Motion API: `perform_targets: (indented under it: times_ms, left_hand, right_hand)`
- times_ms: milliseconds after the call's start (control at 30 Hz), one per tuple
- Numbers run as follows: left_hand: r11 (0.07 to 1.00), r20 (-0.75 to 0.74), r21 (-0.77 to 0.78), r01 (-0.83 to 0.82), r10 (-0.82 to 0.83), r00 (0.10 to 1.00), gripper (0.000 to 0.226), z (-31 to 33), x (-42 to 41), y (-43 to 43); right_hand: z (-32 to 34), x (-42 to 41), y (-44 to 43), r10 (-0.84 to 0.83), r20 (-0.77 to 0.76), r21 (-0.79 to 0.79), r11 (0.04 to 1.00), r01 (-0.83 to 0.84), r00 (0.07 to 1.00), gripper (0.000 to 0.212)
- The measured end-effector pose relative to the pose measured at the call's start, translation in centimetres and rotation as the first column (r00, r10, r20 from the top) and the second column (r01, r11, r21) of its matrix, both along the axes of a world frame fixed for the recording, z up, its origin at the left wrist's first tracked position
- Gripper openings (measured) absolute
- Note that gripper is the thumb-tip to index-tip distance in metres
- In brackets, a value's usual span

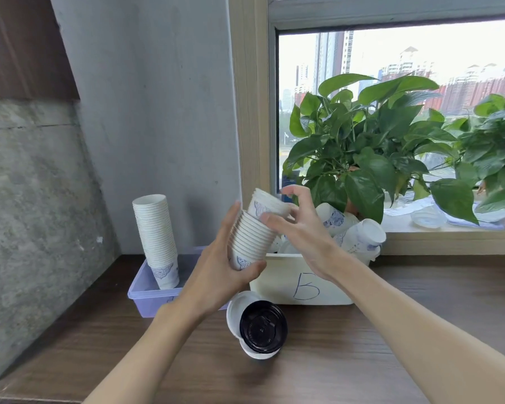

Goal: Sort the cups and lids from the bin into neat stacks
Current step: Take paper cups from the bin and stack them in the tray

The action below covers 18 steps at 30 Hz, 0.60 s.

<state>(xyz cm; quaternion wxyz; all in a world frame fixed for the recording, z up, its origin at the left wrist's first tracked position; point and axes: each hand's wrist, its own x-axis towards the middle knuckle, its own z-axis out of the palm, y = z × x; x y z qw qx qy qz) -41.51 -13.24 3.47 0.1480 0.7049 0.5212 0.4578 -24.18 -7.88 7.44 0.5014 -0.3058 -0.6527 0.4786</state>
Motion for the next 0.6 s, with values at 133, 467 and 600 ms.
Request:
perform_targets:
  times_ms: [133,467,600]
  left_hand:
    - [1.000,0.023,-0.014,0.016,-0.016,1.000,0.106,-0.1,0.1,0.2]
    - [1.000,-0.009,0.017,0.001,-0.001,1.000,0.102,-0.6,0.1,-0.2]
    - [1.000,-0.012,-0.013,-0.018,0.018,1.000,0.098,-0.8,-0.3,0.4]
  right_hand:
    - [-0.5,-0.5,-0.3,0.003,0.027,-0.001,1.000,-0.003,1.000,0.063]
    - [-1.4,-1.6,-0.4,0.044,0.147,-0.026,0.999,-0.041,0.988,0.067]
    - [-1.8,-1.5,0.2,0.079,0.196,-0.042,0.997,-0.072,0.977,0.066]
